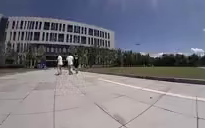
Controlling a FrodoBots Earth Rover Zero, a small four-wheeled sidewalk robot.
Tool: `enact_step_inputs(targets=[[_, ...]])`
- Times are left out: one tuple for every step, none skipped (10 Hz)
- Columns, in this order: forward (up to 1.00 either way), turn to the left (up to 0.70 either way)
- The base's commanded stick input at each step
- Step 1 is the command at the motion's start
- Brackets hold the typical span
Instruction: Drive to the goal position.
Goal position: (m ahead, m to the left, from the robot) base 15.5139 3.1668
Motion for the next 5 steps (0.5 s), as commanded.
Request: enact_step_inputs(targets=[[0.7,0.0],[0.7,0.0],[0.38,0.0],[0.0,0.0],[0.02,0.0]])
